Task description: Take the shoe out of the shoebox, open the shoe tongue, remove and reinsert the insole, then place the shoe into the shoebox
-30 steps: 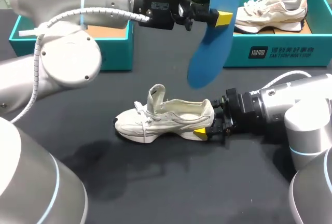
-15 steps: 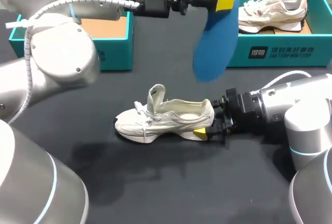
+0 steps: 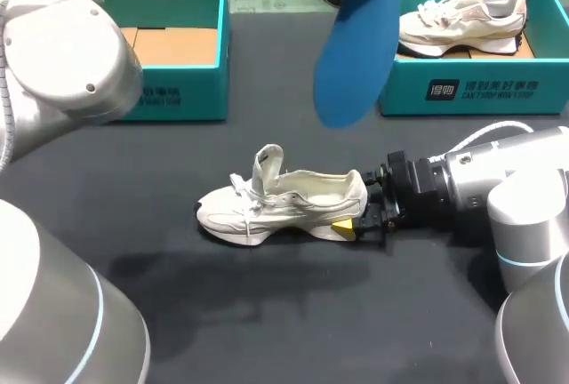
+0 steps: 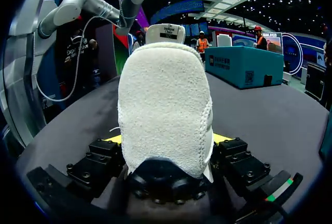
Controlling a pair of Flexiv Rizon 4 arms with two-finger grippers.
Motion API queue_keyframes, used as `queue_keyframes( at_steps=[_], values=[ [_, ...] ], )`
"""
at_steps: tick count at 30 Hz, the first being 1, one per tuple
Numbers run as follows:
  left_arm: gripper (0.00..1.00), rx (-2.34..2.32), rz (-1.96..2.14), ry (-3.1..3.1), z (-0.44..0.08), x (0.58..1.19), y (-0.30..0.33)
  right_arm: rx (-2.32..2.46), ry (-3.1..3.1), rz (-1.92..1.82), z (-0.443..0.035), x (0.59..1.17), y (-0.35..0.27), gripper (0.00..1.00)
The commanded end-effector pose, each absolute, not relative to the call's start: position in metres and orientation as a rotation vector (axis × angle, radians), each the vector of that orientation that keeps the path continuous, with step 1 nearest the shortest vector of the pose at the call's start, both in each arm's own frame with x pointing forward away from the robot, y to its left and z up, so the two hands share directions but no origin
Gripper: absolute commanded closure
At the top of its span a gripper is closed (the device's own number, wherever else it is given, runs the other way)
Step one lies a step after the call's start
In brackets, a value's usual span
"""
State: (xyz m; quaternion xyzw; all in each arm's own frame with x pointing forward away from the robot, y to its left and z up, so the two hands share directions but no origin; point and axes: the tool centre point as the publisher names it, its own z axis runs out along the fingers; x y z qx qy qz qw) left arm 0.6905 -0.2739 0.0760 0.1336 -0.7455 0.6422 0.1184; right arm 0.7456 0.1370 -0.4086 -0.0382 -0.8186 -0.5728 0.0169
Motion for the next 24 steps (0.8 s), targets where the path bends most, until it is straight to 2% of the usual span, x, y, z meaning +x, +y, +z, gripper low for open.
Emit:
queue_keyframes(
  at_steps=[1, 15, 24],
  values=[
    [1.0, 0.392, 1.88, -2.179, 0.075, 0.69, -0.273, -0.12, -2.549, -1.774, -0.41, 0.744, 0.139, 1.0],
    [1.0, 0.432, 1.889, -2.05, 0.03, 0.645, -0.246, -0.12, -2.549, -1.774, -0.41, 0.744, 0.139, 1.0],
    [1.0, 0.44, 1.839, -2.044, 0.026, 0.633, -0.234, -0.12, -2.549, -1.774, -0.41, 0.744, 0.139, 1.0]
  ],
)
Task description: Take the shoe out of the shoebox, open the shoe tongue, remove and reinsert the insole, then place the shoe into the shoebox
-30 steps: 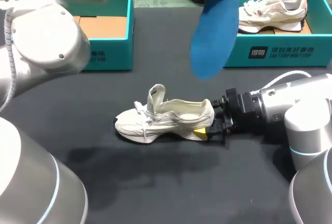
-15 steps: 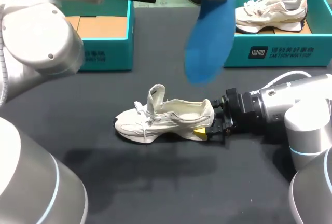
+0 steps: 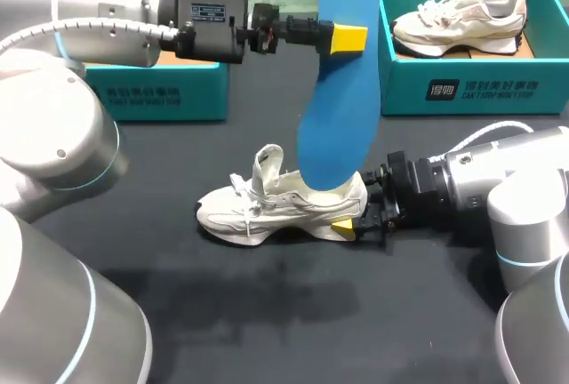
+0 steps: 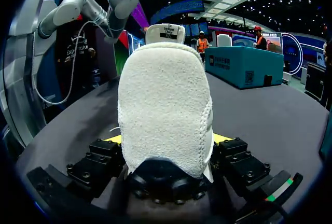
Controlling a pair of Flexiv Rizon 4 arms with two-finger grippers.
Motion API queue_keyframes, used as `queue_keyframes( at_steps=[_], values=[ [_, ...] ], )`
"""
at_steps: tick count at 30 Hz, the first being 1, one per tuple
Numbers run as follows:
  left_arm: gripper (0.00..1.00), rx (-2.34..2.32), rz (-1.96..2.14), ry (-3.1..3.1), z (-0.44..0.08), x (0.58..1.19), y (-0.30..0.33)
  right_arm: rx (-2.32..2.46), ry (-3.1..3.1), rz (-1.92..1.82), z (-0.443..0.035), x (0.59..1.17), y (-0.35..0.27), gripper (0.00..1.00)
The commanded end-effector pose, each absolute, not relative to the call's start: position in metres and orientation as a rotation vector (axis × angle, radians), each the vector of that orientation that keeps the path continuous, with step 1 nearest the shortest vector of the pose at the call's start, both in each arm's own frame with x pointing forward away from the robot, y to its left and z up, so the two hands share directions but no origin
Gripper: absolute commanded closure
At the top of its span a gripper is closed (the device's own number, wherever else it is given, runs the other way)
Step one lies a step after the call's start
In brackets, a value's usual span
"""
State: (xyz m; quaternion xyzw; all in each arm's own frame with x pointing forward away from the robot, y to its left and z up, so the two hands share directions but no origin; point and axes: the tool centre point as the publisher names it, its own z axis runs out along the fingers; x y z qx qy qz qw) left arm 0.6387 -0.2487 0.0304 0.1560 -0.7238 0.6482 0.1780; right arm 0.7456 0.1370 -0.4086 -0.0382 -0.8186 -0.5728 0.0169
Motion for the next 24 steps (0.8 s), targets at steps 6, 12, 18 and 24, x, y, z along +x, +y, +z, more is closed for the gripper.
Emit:
queue_keyframes(
  at_steps=[6, 12, 18, 24],
  values=[
    [1.0, 0.44, 1.839, -2.044, 0.026, 0.633, -0.234, -0.12, -2.549, -1.774, -0.41, 0.744, 0.139, 1.0],
    [1.0, 0.44, 1.839, -2.044, 0.026, 0.633, -0.234, -0.118, -2.551, -1.768, -0.41, 0.744, 0.137, 1.0],
    [1.0, 0.44, 1.839, -2.044, 0.026, 0.633, -0.234, -0.113, -2.576, -1.726, -0.408, 0.743, 0.132, 0.0],
    [1.0, 0.44, 1.839, -2.044, 0.026, 0.633, -0.234, -0.127, -2.627, -1.631, -0.405, 0.74, 0.128, 0.0]
  ],
)
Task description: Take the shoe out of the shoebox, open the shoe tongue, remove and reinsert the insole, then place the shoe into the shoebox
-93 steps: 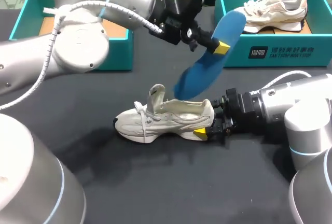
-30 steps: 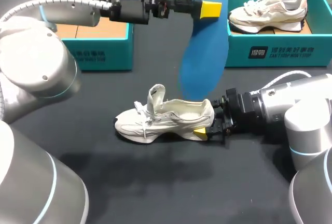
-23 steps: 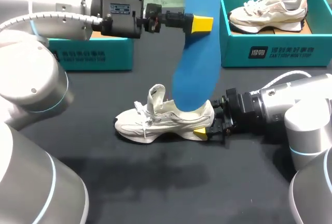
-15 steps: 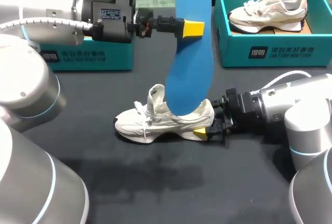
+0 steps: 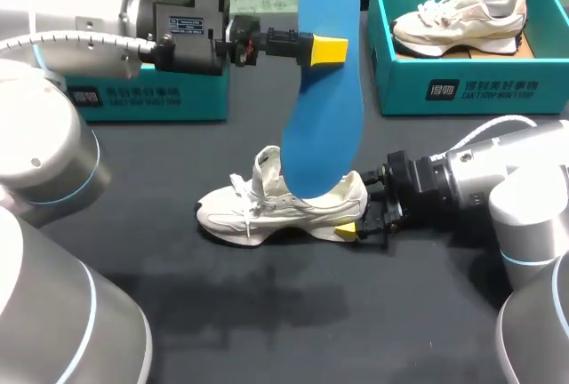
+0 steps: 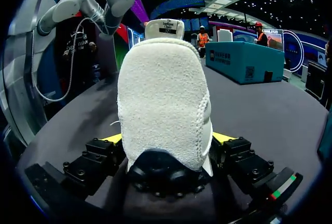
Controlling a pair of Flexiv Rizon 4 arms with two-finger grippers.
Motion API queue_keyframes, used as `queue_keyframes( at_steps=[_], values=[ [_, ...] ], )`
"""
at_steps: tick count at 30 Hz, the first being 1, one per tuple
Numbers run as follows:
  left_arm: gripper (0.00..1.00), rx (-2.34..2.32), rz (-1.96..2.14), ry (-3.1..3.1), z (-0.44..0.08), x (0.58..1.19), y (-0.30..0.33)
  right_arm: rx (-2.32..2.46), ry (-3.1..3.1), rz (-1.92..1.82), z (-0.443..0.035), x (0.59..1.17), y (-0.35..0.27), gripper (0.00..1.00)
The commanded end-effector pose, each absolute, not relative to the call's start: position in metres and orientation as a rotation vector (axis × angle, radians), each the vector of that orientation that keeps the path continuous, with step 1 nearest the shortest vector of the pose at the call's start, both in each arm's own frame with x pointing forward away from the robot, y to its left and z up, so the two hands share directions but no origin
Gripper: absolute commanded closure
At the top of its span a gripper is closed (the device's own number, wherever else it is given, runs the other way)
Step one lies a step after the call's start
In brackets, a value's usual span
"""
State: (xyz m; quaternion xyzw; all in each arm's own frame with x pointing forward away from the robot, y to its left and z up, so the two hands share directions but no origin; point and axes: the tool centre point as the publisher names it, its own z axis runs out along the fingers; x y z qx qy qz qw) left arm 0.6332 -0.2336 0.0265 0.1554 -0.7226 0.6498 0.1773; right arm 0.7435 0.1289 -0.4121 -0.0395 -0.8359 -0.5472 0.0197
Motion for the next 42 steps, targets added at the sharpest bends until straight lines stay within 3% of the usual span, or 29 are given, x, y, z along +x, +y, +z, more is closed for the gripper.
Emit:
queue_keyframes(
  at_steps=[1, 42],
  values=[
    [1.0, 0.44, 1.839, -2.044, 0.026, 0.633, -0.234, -0.133, -2.633, -1.615, -0.405, 0.739, 0.127, 0.0],
    [1.0, 0.44, 1.839, -2.044, 0.026, 0.633, -0.234, -0.322, -2.998, -0.095, -0.349, 0.728, 0.097, 0.0]
  ],
)
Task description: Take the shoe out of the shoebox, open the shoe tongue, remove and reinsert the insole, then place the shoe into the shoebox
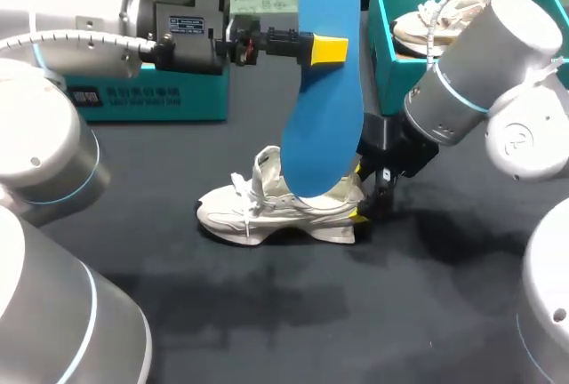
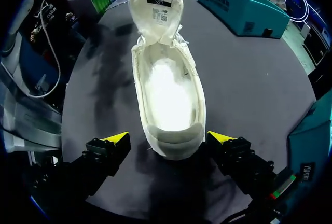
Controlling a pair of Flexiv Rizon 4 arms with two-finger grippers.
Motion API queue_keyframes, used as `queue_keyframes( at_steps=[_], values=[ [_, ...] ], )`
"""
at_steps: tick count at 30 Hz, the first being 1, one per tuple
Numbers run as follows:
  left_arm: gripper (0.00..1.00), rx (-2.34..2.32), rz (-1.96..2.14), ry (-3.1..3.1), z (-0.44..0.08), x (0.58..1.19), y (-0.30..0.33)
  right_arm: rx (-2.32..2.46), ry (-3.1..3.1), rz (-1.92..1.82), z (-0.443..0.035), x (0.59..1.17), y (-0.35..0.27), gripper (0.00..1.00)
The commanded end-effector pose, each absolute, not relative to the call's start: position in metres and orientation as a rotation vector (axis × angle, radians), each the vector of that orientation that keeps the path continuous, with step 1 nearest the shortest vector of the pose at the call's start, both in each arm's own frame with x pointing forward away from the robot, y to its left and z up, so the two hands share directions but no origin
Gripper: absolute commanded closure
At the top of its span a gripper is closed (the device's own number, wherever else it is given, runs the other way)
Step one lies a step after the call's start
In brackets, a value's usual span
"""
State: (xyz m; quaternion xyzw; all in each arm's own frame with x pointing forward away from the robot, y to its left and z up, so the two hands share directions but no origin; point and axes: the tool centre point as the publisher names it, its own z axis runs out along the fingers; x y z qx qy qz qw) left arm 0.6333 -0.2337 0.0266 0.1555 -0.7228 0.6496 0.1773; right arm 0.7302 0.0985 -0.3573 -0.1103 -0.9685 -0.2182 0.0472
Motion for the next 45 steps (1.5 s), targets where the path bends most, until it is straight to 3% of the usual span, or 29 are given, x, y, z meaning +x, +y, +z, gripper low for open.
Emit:
queue_keyframes(
  at_steps=[1, 29, 45],
  values=[
    [1.0, 0.44, 1.839, -2.044, 0.026, 0.633, -0.234, -0.322, -2.998, -0.095, -0.349, 0.728, 0.097, 0.0],
    [1.0, 0.44, 1.839, -2.044, 0.026, 0.633, -0.234, -0.267, -3.046, -0.059, -0.33, 0.718, 0.101, 0.0],
    [1.0, 0.44, 1.839, -2.044, 0.026, 0.633, -0.234, -0.084, -3.125, -0.017, -0.321, 0.769, 0.139, 0.0]
  ],
)
